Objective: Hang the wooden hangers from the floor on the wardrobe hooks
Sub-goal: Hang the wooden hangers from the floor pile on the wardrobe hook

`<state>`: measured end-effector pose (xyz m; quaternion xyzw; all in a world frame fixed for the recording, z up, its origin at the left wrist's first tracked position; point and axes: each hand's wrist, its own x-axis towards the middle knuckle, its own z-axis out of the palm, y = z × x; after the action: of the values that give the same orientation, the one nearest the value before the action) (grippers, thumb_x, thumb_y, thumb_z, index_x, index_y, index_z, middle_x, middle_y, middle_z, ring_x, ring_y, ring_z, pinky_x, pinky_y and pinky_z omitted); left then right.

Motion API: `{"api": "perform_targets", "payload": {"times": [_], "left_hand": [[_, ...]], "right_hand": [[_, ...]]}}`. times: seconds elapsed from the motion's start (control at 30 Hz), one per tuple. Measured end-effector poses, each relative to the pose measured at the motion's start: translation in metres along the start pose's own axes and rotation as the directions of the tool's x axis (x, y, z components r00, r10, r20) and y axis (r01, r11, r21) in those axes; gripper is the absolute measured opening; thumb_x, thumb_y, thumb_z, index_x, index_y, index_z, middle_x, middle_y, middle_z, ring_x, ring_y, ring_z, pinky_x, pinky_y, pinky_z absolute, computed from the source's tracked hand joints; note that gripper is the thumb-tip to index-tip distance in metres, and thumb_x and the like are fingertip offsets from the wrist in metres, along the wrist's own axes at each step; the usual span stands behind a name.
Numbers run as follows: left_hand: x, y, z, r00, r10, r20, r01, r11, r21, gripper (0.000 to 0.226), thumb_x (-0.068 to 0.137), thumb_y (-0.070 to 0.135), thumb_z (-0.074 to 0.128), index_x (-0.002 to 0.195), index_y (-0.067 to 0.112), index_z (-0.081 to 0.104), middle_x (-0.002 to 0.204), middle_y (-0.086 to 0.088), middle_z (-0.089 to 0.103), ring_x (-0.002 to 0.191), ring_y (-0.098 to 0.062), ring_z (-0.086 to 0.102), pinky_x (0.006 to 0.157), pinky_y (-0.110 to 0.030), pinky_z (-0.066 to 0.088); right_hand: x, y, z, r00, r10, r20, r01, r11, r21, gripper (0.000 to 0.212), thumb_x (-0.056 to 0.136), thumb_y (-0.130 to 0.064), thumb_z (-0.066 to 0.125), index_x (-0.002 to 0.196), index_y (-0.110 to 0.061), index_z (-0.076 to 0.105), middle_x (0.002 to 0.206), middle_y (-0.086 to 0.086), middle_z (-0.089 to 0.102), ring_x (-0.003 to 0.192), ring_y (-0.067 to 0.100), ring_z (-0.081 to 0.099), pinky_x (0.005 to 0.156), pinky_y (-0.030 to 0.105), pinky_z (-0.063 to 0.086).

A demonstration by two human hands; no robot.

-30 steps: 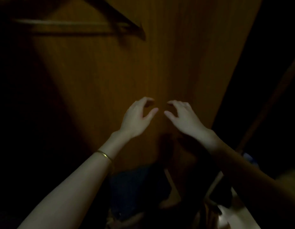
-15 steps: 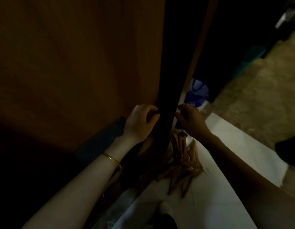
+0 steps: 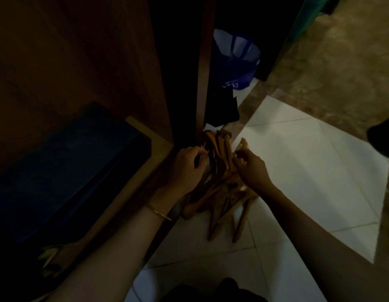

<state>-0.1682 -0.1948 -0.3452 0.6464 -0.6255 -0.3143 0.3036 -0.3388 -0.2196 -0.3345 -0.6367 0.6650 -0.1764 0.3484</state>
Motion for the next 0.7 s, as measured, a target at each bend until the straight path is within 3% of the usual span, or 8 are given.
{"api": "perform_targets", "payload": {"times": [0.1, 0.3, 0.4, 0.57, 0.63, 0.7], "left_hand": [[-0.002, -0.063, 0.060, 0.998, -0.057, 0.025, 0.058, 0.997, -0.046, 0.021, 0.090, 0.015, 0.053, 0.109, 0.008, 0.059, 0.110, -0.010, 0.063, 0.104, -0.021, 0.056, 0.080, -0.024, 0.042], [0.003, -0.174, 0.147, 0.982, -0.167, 0.085, 0.172, 0.983, -0.055, 0.021, 0.087, 0.013, 0.056, 0.108, 0.013, 0.058, 0.109, -0.007, 0.063, 0.104, -0.021, 0.058, 0.088, -0.037, 0.050], [0.014, -0.208, 0.167, 0.971, -0.200, 0.131, 0.204, 0.979, -0.017, 0.026, 0.087, 0.015, 0.057, 0.113, 0.012, 0.056, 0.111, -0.007, 0.062, 0.105, -0.021, 0.058, 0.089, -0.036, 0.049], [0.016, -0.243, 0.205, 0.915, -0.255, 0.313, 0.260, 0.965, 0.025, 0.040, 0.082, 0.018, 0.064, 0.118, 0.006, 0.050, 0.118, -0.012, 0.059, 0.110, -0.026, 0.056, 0.090, -0.031, 0.045], [0.013, -0.249, 0.219, 0.902, -0.265, 0.340, 0.267, 0.963, 0.042, 0.040, 0.082, 0.015, 0.064, 0.117, 0.002, 0.050, 0.120, -0.013, 0.057, 0.112, -0.026, 0.054, 0.089, -0.027, 0.041], [0.012, -0.253, 0.229, 0.924, -0.267, 0.274, 0.264, 0.963, 0.048, 0.034, 0.085, 0.013, 0.059, 0.116, 0.000, 0.052, 0.119, -0.015, 0.058, 0.114, -0.028, 0.053, 0.091, -0.026, 0.038]], "right_hand": [[0.020, 0.070, 0.061, 0.999, 0.039, 0.002, -0.039, 0.999, 0.031, 0.024, 0.096, -0.018, 0.045, 0.116, -0.008, 0.054, 0.106, 0.006, 0.061, 0.086, 0.014, 0.057, 0.062, 0.008, 0.040], [0.062, 0.173, 0.156, 0.980, 0.201, 0.007, -0.199, 0.966, 0.167, 0.023, 0.093, -0.015, 0.048, 0.114, -0.005, 0.053, 0.112, 0.010, 0.061, 0.100, 0.023, 0.060, 0.083, 0.033, 0.049], [0.082, 0.196, 0.181, 0.960, 0.278, 0.025, -0.277, 0.937, 0.213, 0.029, 0.093, -0.017, 0.050, 0.119, -0.004, 0.050, 0.113, 0.011, 0.060, 0.102, 0.027, 0.060, 0.083, 0.034, 0.051], [0.103, 0.222, 0.213, 0.933, 0.342, 0.112, -0.359, 0.869, 0.340, 0.031, 0.092, -0.019, 0.052, 0.118, -0.002, 0.052, 0.111, 0.015, 0.062, 0.091, 0.022, 0.062, 0.061, 0.021, 0.046], [0.108, 0.224, 0.225, 0.932, 0.338, 0.134, -0.363, 0.845, 0.392, 0.029, 0.093, -0.017, 0.052, 0.116, 0.000, 0.055, 0.109, 0.013, 0.062, 0.093, 0.024, 0.062, 0.062, 0.022, 0.047], [0.108, 0.218, 0.235, 0.934, 0.325, 0.151, -0.357, 0.819, 0.448, 0.025, 0.092, -0.015, 0.052, 0.111, 0.000, 0.057, 0.104, 0.011, 0.063, 0.094, 0.025, 0.062, 0.071, 0.029, 0.052]]}}
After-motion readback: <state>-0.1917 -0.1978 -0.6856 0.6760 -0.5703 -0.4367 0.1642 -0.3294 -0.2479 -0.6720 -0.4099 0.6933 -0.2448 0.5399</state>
